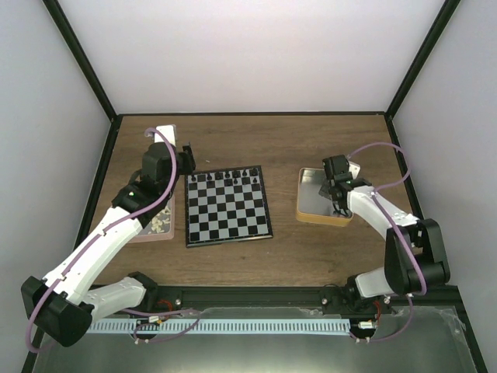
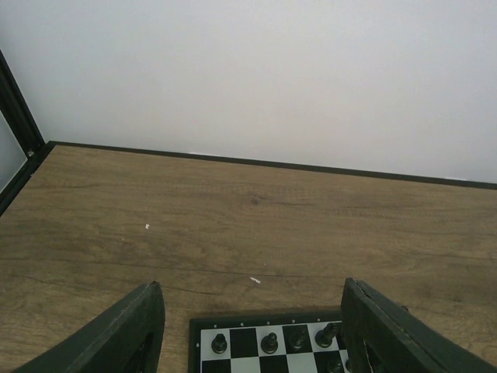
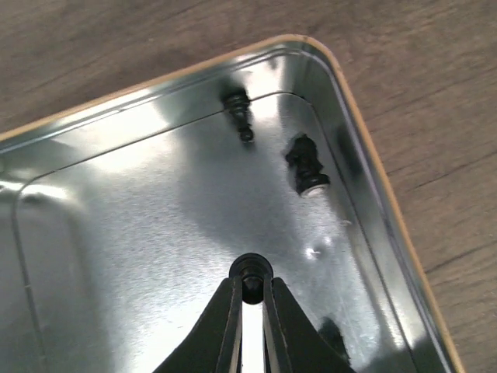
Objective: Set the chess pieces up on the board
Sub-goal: Pick up the chess piece from the storage box, then place the chess piece on the chessboard, then pick up the chess piece from the storage box.
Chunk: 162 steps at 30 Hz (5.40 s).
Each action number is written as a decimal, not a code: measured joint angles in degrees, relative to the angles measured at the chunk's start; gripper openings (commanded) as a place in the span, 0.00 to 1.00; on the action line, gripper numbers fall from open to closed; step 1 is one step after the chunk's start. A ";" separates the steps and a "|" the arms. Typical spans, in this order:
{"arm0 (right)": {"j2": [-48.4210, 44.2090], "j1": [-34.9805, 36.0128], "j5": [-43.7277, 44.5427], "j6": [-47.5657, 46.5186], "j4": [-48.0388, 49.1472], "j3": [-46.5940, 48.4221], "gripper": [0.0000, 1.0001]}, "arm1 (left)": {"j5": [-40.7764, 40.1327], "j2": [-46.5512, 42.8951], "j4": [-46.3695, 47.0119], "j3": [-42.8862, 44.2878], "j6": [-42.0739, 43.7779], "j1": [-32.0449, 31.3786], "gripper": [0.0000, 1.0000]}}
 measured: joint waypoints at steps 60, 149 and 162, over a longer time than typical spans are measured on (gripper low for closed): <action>49.86 37.18 -7.50 -10.10 -7.80 59.52 0.11 | -8.79 -10.84 5.18 -5.25 -1.44 0.48 0.65; 20.00 -7.56 -9.14 -9.49 11.82 8.63 0.04 | -7.54 -9.64 5.53 -5.29 -1.46 0.52 0.65; 2.84 1.66 -19.47 -7.65 3.91 6.23 0.04 | -6.23 -8.90 5.55 -5.29 -1.73 0.52 0.65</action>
